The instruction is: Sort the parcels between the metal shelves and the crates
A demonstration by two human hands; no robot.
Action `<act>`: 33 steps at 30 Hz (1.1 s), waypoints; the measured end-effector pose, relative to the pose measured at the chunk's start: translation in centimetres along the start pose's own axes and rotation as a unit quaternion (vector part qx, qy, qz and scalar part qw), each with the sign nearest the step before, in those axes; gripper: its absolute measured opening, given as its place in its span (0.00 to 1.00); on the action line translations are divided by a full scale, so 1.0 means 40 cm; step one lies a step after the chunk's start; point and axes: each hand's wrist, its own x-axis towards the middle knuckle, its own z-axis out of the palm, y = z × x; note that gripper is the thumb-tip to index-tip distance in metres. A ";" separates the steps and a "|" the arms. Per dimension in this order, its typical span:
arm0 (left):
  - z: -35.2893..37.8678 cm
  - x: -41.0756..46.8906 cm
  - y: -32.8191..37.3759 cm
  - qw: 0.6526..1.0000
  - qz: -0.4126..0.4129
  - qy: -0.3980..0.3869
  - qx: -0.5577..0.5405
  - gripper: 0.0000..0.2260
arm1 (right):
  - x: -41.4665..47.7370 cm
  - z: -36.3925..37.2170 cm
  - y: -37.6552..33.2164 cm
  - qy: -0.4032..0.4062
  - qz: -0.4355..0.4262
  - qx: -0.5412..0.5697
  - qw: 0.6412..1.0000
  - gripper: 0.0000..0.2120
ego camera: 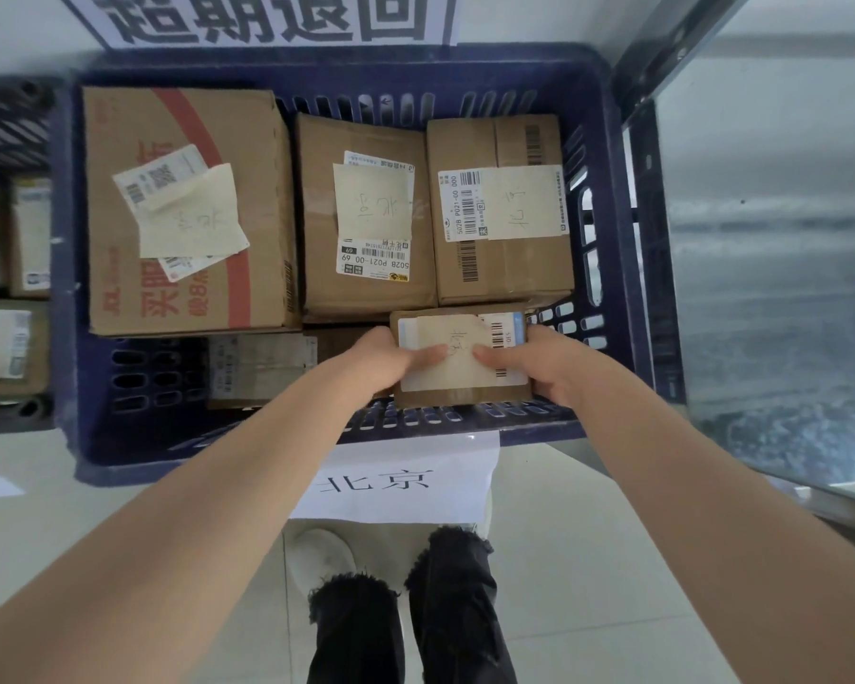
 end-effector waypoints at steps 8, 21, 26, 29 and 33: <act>0.011 0.055 -0.029 0.996 -0.016 0.015 0.084 0.32 | 0.093 0.033 -0.008 -0.003 0.057 -0.161 0.985 0.42; 0.056 0.136 -0.039 0.958 0.013 0.101 0.267 0.25 | 0.191 0.047 0.002 -0.002 0.022 -0.274 0.961 0.30; 0.066 0.152 -0.030 0.945 0.000 0.110 0.309 0.22 | 0.199 0.058 -0.019 0.019 0.058 -0.394 0.917 0.37; 0.066 0.157 -0.036 0.944 0.001 0.114 0.310 0.20 | 0.186 0.065 -0.027 0.030 0.065 -0.420 0.905 0.38; 0.049 0.156 -0.040 0.969 -0.016 0.077 0.236 0.26 | 0.184 0.051 -0.023 -0.017 0.056 -0.336 0.940 0.30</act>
